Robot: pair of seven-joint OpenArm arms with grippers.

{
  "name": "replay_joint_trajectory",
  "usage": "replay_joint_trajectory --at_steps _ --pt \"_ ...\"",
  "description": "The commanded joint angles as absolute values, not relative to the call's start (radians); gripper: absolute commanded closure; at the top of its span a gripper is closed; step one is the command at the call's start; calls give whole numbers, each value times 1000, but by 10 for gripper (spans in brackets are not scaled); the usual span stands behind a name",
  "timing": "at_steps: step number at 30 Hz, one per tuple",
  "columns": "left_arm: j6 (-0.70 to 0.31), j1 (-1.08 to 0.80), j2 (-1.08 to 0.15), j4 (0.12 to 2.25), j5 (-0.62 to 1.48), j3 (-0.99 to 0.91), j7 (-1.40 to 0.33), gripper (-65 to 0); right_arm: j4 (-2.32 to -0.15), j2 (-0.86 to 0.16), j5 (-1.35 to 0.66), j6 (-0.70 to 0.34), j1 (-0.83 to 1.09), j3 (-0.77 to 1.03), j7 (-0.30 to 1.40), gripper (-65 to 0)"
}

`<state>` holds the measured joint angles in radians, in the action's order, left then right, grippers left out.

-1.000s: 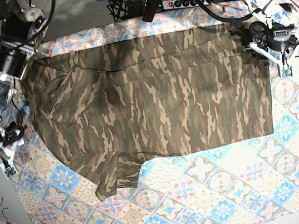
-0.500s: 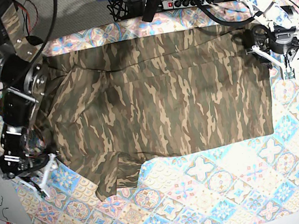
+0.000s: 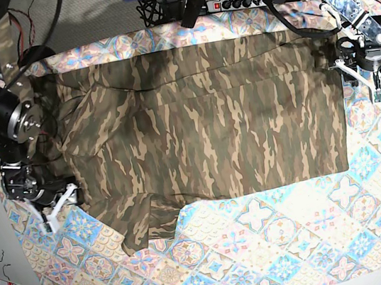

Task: Fold the T-shirt properly
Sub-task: 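Release the shirt and move both grippers to its side edges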

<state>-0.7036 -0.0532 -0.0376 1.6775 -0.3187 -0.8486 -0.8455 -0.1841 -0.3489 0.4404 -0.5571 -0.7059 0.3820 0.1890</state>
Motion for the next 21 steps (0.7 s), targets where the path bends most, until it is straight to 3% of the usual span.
replay_joint_trajectory --at_steps 1,10,14,21 --pt "-698 -27 -50 1682 -305 -848 -820 -337 -186 -354 430 -558 -736 383 170 -382" --pt "-698 16 -62 1653 -308 -848 -820 -337 -122 -346 429 -559 -708 378 171 -382" --pt "-698 56 -116 1633 -306 -846 -822 -337 -85 -297 429 -647 -708 375 179 -382" --pt "-698 248 -277 1290 -305 -846 -817 -337 -90 -269 429 -698 -708 383 260 -382"
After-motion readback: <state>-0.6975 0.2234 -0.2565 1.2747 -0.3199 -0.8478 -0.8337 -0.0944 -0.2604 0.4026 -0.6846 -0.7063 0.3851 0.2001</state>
